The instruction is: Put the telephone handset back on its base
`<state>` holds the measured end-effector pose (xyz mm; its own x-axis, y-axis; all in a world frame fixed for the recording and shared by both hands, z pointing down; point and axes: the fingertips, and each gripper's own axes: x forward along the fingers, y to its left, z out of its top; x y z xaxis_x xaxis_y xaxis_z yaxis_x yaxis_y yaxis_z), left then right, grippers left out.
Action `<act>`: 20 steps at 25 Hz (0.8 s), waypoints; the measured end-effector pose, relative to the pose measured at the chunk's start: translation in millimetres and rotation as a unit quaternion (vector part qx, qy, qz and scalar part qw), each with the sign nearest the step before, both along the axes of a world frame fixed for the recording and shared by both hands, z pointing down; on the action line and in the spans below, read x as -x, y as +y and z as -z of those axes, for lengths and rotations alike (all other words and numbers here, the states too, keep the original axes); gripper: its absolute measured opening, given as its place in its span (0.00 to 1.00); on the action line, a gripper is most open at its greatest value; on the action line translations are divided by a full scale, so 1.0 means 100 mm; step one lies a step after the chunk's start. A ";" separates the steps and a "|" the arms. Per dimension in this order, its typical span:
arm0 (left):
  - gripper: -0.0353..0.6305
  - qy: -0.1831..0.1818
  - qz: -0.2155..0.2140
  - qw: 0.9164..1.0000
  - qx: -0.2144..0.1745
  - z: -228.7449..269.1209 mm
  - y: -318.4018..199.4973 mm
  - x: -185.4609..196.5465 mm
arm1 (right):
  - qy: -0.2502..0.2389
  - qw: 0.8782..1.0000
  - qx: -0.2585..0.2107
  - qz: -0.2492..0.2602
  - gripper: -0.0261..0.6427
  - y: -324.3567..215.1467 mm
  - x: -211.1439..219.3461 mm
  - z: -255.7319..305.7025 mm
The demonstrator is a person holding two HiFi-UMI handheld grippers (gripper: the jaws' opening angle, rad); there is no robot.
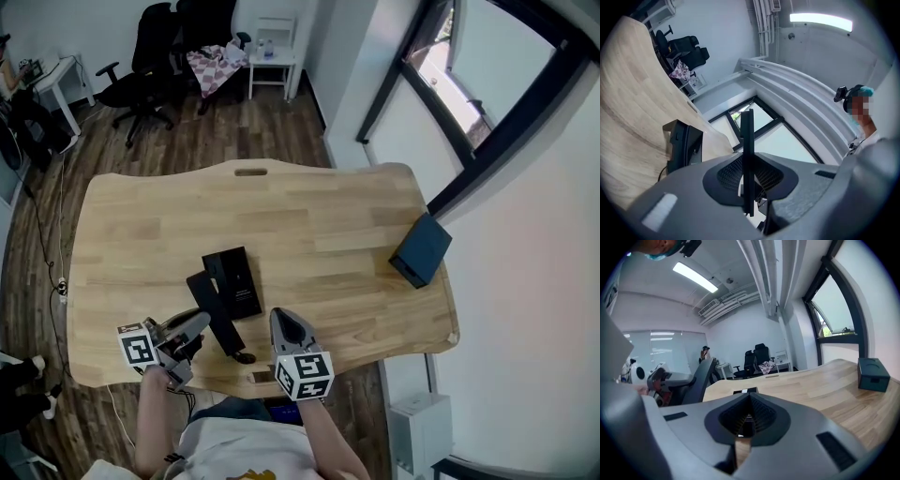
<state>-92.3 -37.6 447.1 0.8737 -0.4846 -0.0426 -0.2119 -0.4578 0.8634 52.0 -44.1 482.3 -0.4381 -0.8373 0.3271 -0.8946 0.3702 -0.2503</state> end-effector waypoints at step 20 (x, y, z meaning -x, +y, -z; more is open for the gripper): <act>0.16 -0.010 -0.023 1.000 0.004 -0.09 -0.22 -0.02 | 0.037 0.999 -0.022 0.001 0.05 -0.24 0.11 -0.06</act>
